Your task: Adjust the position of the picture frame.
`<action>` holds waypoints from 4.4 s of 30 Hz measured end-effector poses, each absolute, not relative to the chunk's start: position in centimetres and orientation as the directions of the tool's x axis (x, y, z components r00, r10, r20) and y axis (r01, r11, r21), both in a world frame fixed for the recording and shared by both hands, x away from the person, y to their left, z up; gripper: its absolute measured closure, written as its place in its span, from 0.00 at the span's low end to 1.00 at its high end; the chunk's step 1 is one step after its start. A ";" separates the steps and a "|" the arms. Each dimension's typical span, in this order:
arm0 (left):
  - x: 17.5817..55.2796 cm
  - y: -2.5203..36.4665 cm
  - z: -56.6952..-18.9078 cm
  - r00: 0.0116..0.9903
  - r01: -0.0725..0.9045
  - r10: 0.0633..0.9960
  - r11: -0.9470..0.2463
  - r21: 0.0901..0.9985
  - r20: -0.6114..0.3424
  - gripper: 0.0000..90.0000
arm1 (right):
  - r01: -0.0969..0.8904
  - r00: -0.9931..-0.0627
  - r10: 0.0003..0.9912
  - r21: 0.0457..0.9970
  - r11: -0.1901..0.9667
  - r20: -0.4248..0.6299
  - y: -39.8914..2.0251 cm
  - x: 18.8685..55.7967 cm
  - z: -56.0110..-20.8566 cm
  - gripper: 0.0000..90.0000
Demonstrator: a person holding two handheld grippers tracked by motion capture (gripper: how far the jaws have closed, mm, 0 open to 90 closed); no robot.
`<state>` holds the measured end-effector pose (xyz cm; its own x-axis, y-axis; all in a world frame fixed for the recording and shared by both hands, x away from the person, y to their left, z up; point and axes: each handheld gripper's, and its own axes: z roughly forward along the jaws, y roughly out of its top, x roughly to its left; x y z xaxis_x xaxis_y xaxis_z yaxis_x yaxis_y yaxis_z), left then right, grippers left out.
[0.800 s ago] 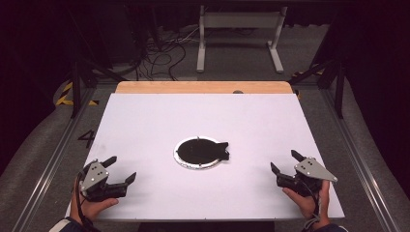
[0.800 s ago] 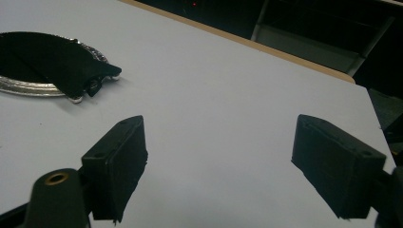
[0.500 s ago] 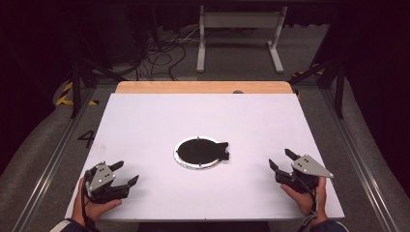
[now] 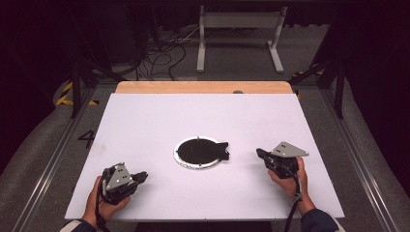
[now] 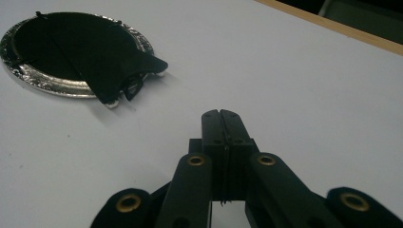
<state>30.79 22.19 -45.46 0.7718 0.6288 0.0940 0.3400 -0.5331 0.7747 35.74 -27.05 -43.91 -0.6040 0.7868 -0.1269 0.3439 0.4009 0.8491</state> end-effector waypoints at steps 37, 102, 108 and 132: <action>35.9 12.3 -46.6 0.890 0.280 0.453 -0.628 0.727 0.049 1.00 | 0.418 -0.629 0.772 0.801 0.429 -0.085 -18.6 43.5 -45.7 1.00; 38.1 10.1 -46.0 0.897 0.290 0.440 -0.662 0.691 0.044 0.96 | 0.392 -0.741 0.663 0.736 0.552 -0.103 -20.2 35.7 -46.0 1.00; 38.1 9.7 -46.2 0.895 0.309 0.446 -0.637 0.706 0.010 0.96 | 0.392 -0.742 0.662 0.734 0.555 -0.104 -20.1 35.7 -45.9 1.00; 38.1 8.5 -46.0 0.923 0.270 0.384 -0.670 0.691 0.011 0.98 | 0.423 -0.761 0.648 0.721 0.549 -0.047 -19.7 34.1 -45.7 1.00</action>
